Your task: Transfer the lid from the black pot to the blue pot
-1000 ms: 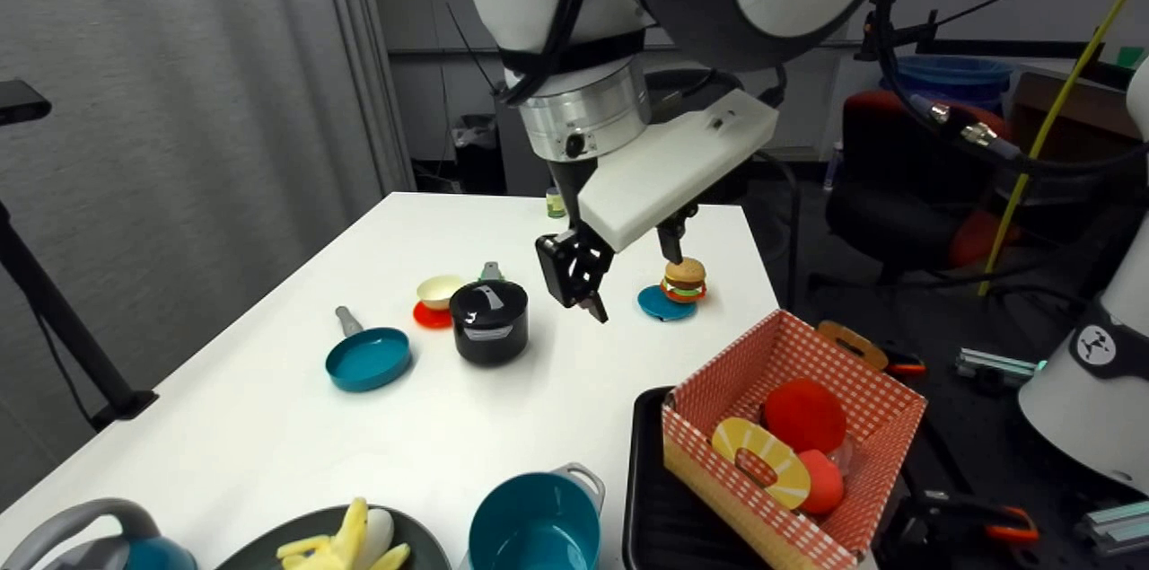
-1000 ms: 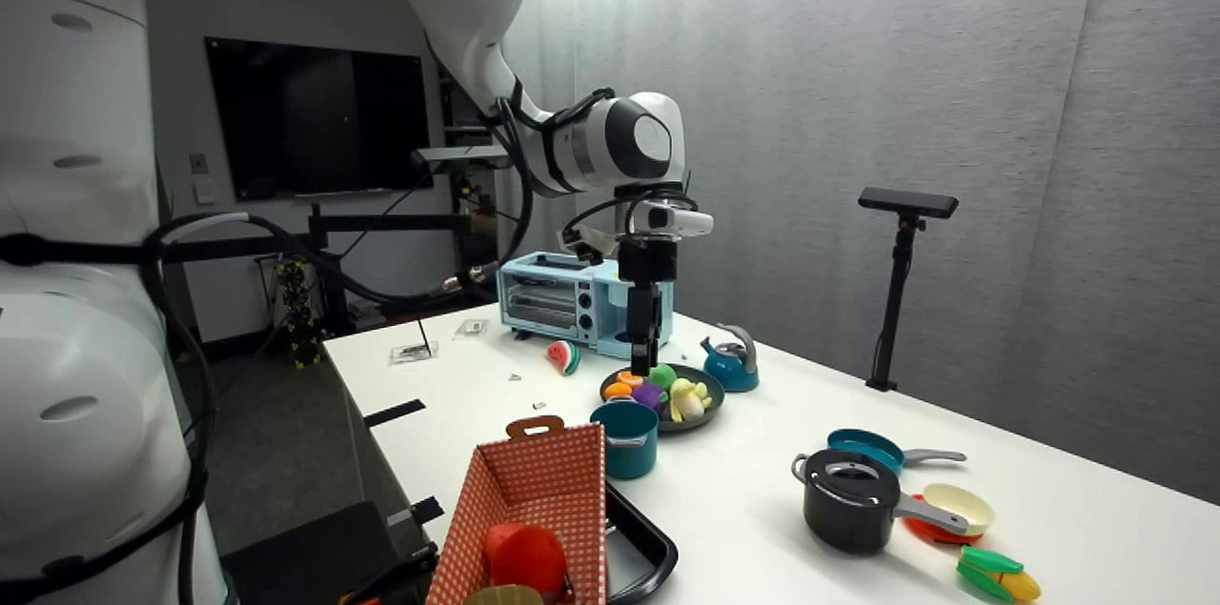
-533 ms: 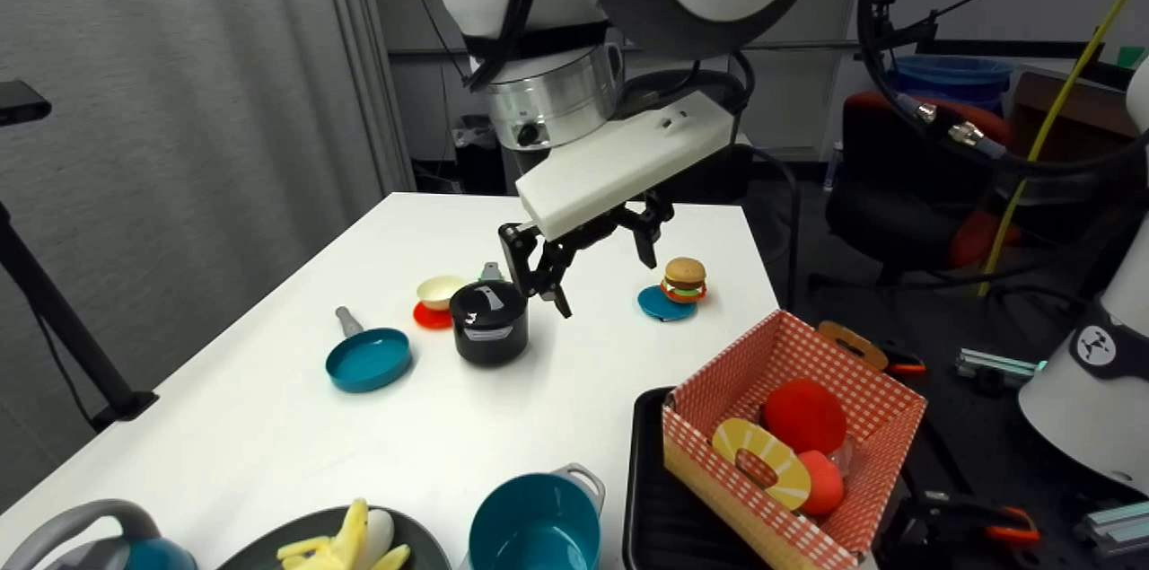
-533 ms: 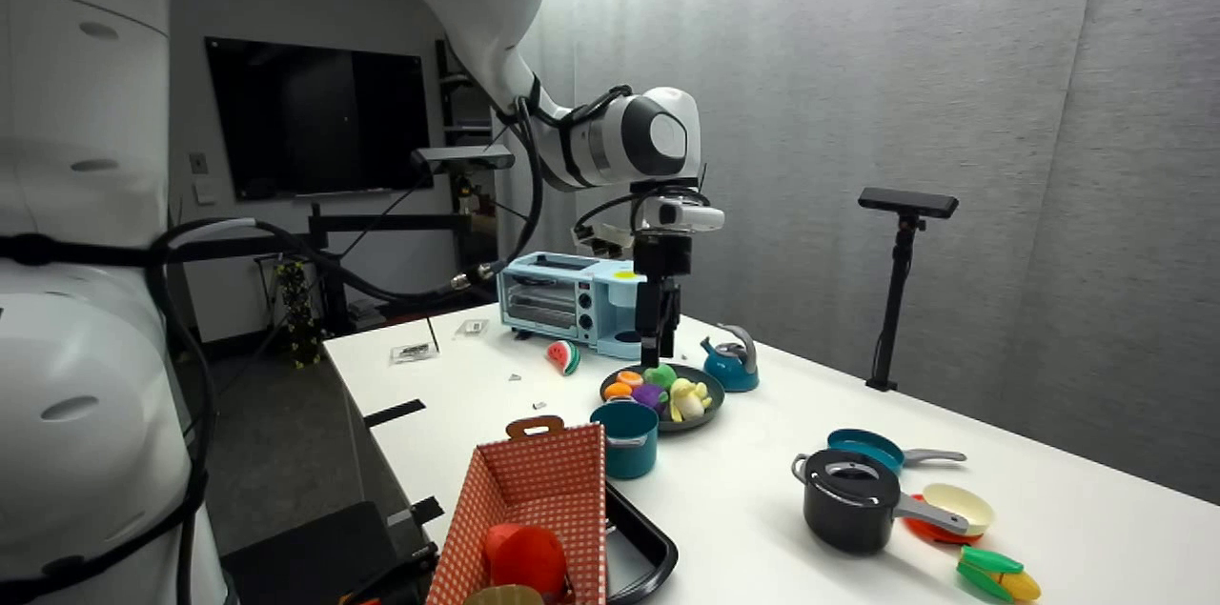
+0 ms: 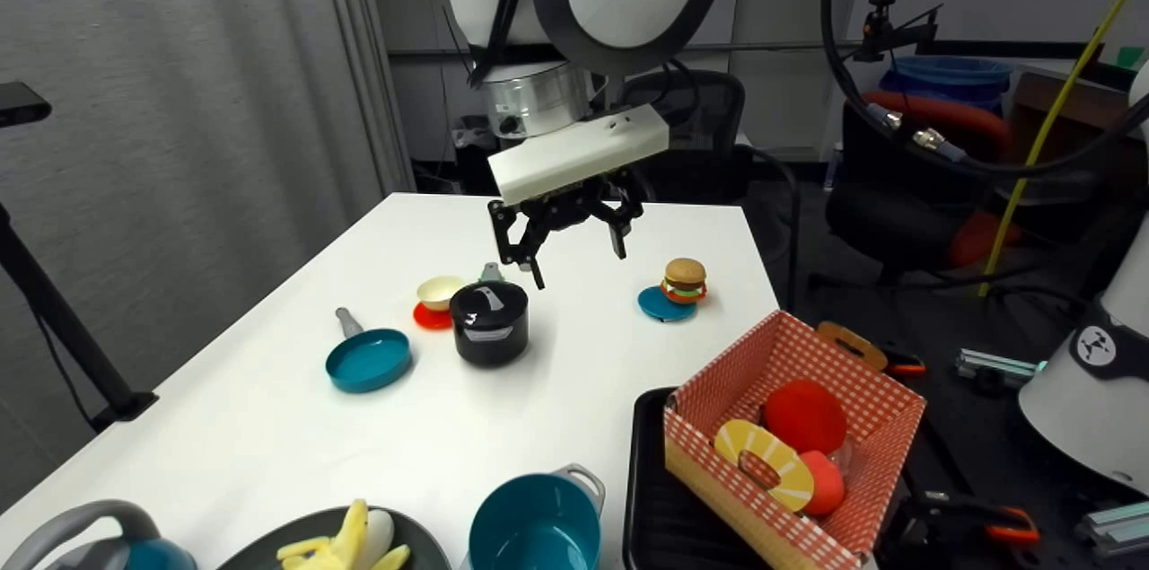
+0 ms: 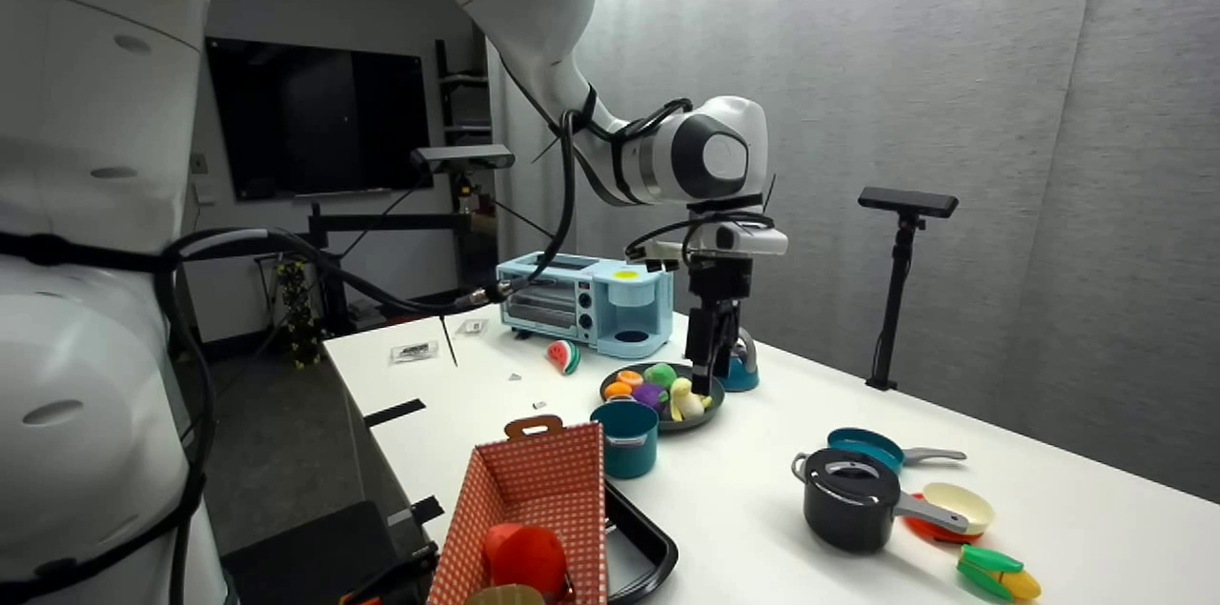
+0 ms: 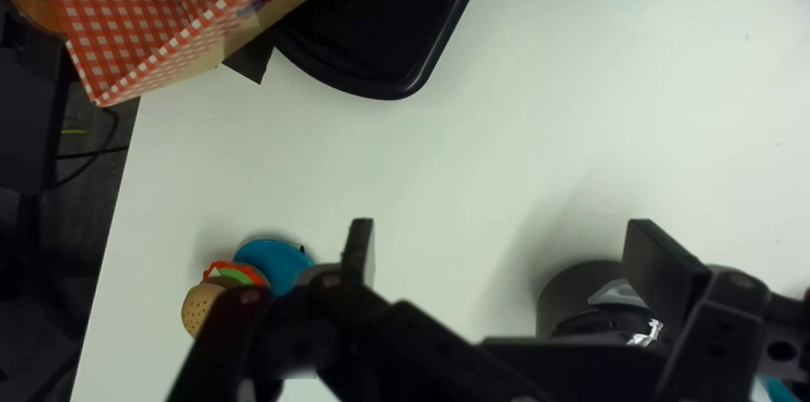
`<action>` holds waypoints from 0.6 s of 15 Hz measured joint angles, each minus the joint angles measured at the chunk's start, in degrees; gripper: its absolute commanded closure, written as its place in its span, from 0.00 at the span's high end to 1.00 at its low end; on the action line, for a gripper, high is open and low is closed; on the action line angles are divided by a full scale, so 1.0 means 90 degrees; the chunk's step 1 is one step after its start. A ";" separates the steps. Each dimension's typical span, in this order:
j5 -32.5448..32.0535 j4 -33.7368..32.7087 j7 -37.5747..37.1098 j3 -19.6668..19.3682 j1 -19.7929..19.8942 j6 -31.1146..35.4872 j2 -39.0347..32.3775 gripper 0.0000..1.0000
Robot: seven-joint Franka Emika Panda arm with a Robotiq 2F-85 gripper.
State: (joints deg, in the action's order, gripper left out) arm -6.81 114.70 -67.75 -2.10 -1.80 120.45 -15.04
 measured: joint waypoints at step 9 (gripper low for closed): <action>0.0007 -0.0034 0.0013 0.0000 -0.0009 -0.0002 -0.0061 1.00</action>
State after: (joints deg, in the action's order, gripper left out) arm -6.75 114.40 -67.63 -2.10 -1.89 120.44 -15.59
